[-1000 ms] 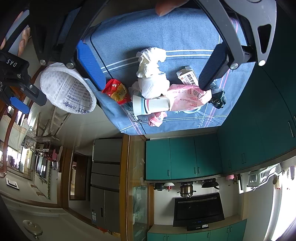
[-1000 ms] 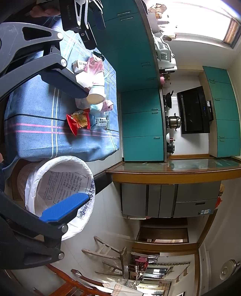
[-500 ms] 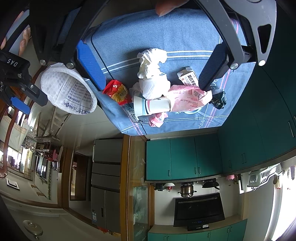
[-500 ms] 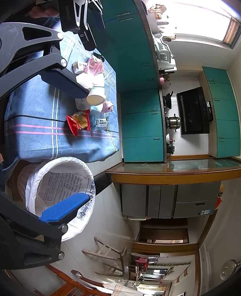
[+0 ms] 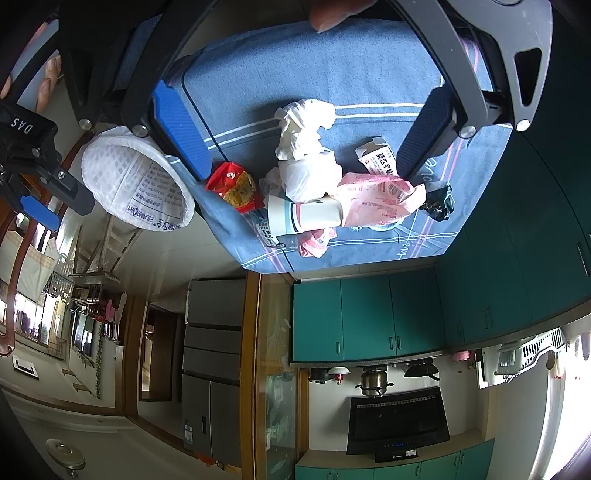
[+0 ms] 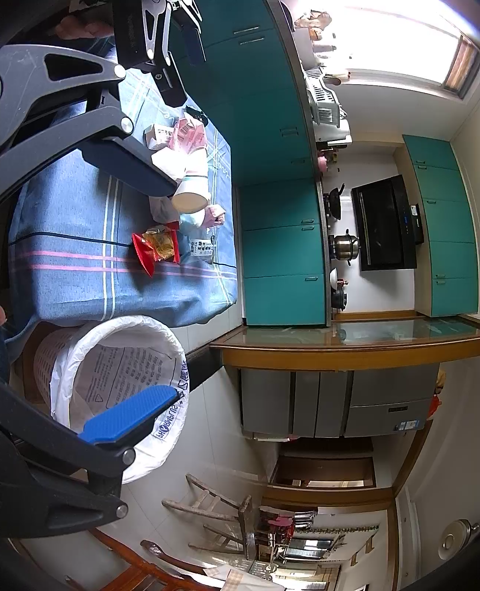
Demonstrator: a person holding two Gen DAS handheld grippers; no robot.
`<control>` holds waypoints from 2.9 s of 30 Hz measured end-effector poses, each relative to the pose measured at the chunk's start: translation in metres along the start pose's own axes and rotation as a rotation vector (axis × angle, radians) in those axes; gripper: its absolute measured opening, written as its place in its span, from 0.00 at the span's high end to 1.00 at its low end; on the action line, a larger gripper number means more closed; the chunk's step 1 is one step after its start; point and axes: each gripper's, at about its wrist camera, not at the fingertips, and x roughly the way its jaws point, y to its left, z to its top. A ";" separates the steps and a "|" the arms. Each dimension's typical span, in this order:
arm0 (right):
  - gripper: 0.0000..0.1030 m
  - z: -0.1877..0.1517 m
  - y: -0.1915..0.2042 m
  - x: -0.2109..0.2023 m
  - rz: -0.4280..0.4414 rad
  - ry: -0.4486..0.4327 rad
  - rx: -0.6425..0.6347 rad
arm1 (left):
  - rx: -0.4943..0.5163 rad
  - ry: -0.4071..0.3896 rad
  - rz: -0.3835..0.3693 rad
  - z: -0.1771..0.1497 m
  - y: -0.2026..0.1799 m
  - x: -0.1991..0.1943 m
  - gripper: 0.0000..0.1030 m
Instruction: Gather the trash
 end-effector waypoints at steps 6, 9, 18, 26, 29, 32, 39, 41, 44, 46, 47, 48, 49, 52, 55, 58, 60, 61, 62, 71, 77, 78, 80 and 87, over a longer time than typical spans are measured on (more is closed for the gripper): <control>0.03 0.000 0.001 -0.001 0.000 -0.004 -0.002 | -0.001 0.001 -0.001 0.000 0.000 0.000 0.03; 0.03 0.000 0.000 -0.002 0.000 -0.006 -0.002 | 0.000 -0.001 0.000 -0.001 -0.001 0.000 0.03; 0.03 0.000 0.001 -0.004 0.007 -0.005 -0.003 | 0.004 0.004 -0.004 -0.002 -0.003 0.002 0.03; 0.03 0.001 0.000 -0.007 0.006 -0.012 -0.008 | 0.003 0.002 -0.003 -0.001 -0.003 0.002 0.03; 0.03 0.001 0.000 -0.008 0.006 -0.018 -0.010 | 0.002 0.000 -0.004 0.000 -0.003 0.001 0.03; 0.03 0.001 0.001 -0.008 0.006 -0.020 -0.011 | 0.003 0.001 -0.005 0.000 -0.003 0.001 0.03; 0.03 0.002 0.003 -0.008 0.009 -0.027 -0.018 | 0.002 0.000 -0.005 -0.001 -0.003 0.001 0.03; 0.03 0.003 0.003 -0.009 0.011 -0.030 -0.018 | 0.002 0.001 -0.005 -0.001 -0.003 0.001 0.03; 0.03 0.003 0.004 -0.008 0.011 -0.030 -0.021 | 0.002 0.003 -0.006 -0.001 -0.003 0.001 0.03; 0.03 0.003 0.003 -0.008 0.012 -0.029 -0.019 | 0.001 0.004 -0.007 -0.001 -0.003 -0.001 0.03; 0.03 0.003 0.003 -0.008 0.012 -0.029 -0.019 | 0.001 0.004 -0.007 -0.001 -0.003 -0.001 0.03; 0.03 0.003 0.003 -0.008 0.013 -0.029 -0.019 | 0.002 0.004 -0.007 -0.001 -0.003 -0.001 0.03; 0.03 0.003 0.004 -0.008 0.013 -0.028 -0.020 | 0.002 0.005 -0.007 -0.001 -0.003 -0.001 0.03; 0.03 0.003 0.004 -0.009 0.014 -0.028 -0.022 | 0.002 0.005 -0.007 -0.001 -0.003 -0.001 0.03; 0.03 0.003 0.005 -0.008 0.014 -0.028 -0.022 | 0.003 0.007 -0.007 -0.001 -0.003 -0.001 0.03; 0.03 0.003 0.005 -0.008 0.015 -0.028 -0.021 | 0.003 0.007 -0.008 -0.001 -0.003 -0.001 0.03; 0.03 0.004 0.005 -0.008 0.014 -0.028 -0.021 | 0.003 0.008 -0.007 -0.001 -0.004 -0.002 0.03; 0.03 0.004 0.005 -0.008 0.014 -0.028 -0.022 | 0.003 0.008 -0.007 -0.001 -0.004 -0.002 0.03; 0.03 0.004 0.005 -0.008 0.014 -0.028 -0.023 | 0.003 0.009 -0.007 -0.001 -0.004 -0.001 0.03; 0.03 0.004 0.006 -0.009 0.016 -0.026 -0.024 | 0.001 0.017 -0.006 -0.002 -0.002 0.000 0.03; 0.03 0.006 0.006 -0.009 0.015 -0.032 -0.021 | -0.003 0.021 -0.005 -0.002 0.000 0.000 0.03; 0.03 0.006 0.005 -0.009 0.015 -0.032 -0.020 | -0.002 0.020 -0.004 -0.002 0.000 0.000 0.03; 0.03 0.006 0.005 -0.009 0.014 -0.033 -0.019 | -0.002 0.020 -0.005 -0.002 0.000 0.000 0.03; 0.03 0.005 0.005 -0.008 0.011 -0.034 -0.014 | -0.005 0.025 -0.001 -0.002 0.003 0.002 0.03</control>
